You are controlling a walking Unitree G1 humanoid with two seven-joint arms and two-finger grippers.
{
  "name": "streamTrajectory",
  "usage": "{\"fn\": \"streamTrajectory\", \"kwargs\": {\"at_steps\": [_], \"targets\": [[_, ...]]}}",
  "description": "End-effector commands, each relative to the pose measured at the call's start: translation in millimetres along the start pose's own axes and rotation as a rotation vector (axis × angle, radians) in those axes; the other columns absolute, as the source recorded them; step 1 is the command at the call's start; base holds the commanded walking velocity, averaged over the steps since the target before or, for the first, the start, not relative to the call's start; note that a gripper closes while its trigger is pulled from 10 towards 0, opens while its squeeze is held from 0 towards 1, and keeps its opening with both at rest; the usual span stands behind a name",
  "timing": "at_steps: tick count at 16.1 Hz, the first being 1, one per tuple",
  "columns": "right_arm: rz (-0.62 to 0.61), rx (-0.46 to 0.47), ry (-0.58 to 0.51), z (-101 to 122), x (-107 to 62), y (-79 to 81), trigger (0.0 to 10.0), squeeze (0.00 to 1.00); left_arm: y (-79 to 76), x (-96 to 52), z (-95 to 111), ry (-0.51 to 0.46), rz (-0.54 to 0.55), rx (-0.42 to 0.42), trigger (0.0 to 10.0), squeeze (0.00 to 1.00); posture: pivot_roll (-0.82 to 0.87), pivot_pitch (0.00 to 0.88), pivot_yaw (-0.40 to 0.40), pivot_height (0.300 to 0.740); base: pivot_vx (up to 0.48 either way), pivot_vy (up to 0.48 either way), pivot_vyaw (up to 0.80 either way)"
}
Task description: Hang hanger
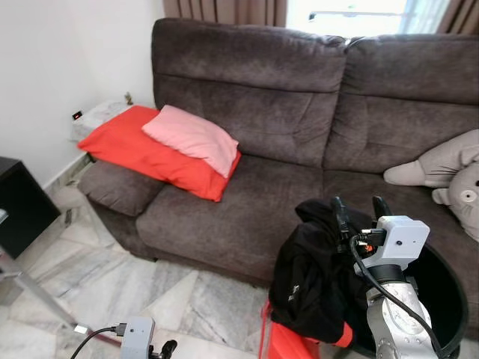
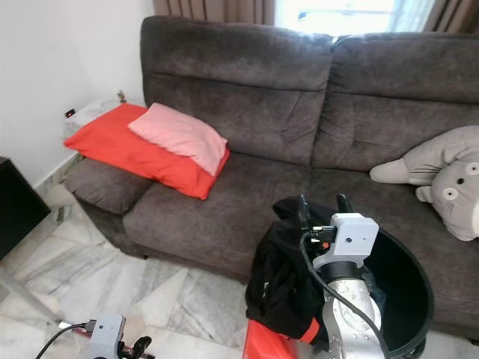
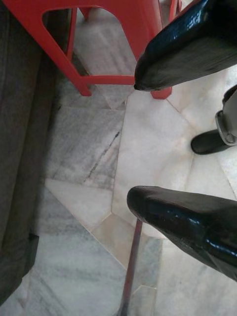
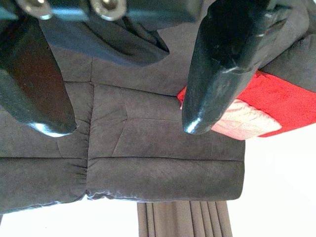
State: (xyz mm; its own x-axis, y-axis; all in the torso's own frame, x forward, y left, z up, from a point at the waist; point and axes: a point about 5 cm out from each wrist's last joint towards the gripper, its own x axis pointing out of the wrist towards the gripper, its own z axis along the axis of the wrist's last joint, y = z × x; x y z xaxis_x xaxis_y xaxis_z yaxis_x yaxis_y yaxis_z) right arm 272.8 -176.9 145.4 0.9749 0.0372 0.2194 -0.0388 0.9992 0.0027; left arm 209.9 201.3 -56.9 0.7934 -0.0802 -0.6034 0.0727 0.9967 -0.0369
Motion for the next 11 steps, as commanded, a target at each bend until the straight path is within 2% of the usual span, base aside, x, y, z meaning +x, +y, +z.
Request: {"fn": "streamTrajectory", "kwargs": {"at_steps": [1,3,6,11], "targets": [[-0.004,-0.003,-0.007,0.4,1.5,1.3,10.0,0.00,4.1,-2.4,-4.5,0.025,0.008,0.002,10.0,0.00,-0.15,0.000,0.074,0.740,0.000,0.000,0.00],[-0.027,-0.008,-0.010,1.1,1.8,-0.5,10.0,0.00,4.5,-2.2,-4.0,0.026,0.005,0.005,10.0,0.00,-0.15,0.000,0.080,0.740,0.000,0.000,0.00],[-0.141,-0.015,-0.020,1.8,0.9,-14.1,10.0,0.00,5.3,-2.0,-4.7,0.042,-0.003,0.018,10.0,0.00,-0.16,0.000,0.101,0.740,0.082,0.000,0.00],[-0.138,-0.015,-0.018,-0.2,2.9,-7.6,10.0,0.00,5.8,0.7,0.4,0.040,-0.004,0.023,10.0,0.00,-0.15,0.000,0.111,0.740,0.257,0.000,0.00]]}}
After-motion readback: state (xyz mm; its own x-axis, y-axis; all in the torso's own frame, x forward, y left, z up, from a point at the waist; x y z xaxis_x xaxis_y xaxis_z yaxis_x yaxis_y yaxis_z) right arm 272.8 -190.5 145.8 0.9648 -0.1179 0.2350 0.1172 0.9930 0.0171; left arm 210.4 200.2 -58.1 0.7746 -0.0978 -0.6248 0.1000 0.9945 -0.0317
